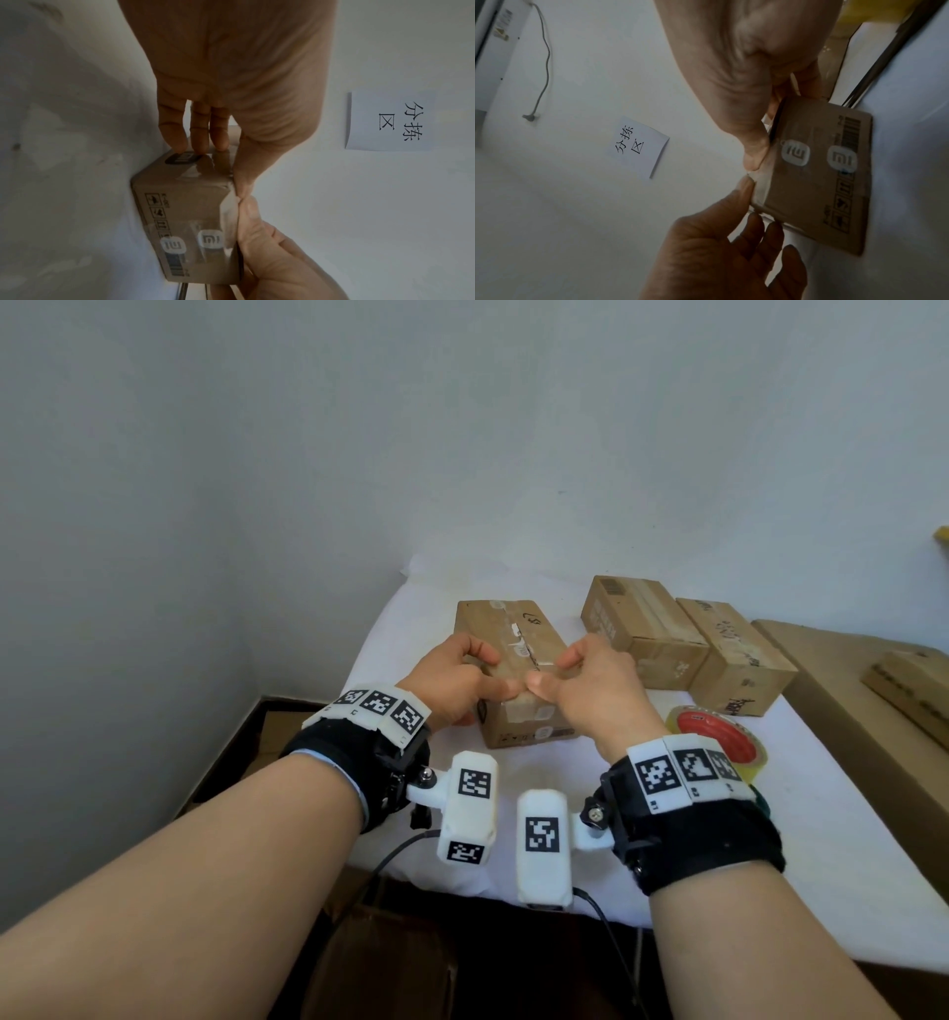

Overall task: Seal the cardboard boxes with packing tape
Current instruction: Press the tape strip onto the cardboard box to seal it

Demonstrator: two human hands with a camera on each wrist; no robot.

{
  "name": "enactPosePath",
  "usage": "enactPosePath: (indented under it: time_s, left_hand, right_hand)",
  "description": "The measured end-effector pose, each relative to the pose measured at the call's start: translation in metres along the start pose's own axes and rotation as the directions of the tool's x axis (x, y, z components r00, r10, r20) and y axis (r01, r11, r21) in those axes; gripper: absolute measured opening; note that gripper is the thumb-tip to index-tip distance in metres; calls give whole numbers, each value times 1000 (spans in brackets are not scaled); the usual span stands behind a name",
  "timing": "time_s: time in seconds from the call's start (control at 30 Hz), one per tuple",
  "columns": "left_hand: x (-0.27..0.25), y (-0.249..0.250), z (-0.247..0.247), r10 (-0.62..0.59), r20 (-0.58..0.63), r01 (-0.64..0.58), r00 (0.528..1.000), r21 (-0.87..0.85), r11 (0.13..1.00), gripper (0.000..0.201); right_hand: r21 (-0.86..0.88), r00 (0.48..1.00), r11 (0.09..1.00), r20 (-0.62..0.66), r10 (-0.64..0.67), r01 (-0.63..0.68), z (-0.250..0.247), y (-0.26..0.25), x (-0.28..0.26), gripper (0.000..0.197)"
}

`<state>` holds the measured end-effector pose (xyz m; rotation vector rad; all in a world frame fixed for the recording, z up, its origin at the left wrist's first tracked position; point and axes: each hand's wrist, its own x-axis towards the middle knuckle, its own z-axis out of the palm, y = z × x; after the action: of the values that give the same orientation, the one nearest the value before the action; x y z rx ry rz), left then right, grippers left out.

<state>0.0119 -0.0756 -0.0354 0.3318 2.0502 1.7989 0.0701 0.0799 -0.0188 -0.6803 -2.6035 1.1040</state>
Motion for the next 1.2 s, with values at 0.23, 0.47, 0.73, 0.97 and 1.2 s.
enactPosePath:
  time_s: [0.23,0.47,0.73,0.97,1.2]
  left_hand:
    - [2,-2,0,-4,11,5,1000,-37,999,31]
    - [1,-3,-1,0,19,1,1000,-47,999,18]
    - [4,-11,2,36,-15,-36,999,-8,999,24]
    - [1,-11,5,78,-34,-77,996,19,997,23]
    - [-5,-4,-3,195,-81,-189,977,76,979,12]
  right_hand:
    - [85,1000,996,12,-1,0,-4,9,7,34]
    - [185,998,982,41,39,-46,-6,9,9,45]
    - [-17,999,999,18,33,-33,12,10,6,53]
    - [57,1000,998,5,8,-8,13,16,0,51]
    - [172,997,982,20,-78,73,-3,16,0,42]
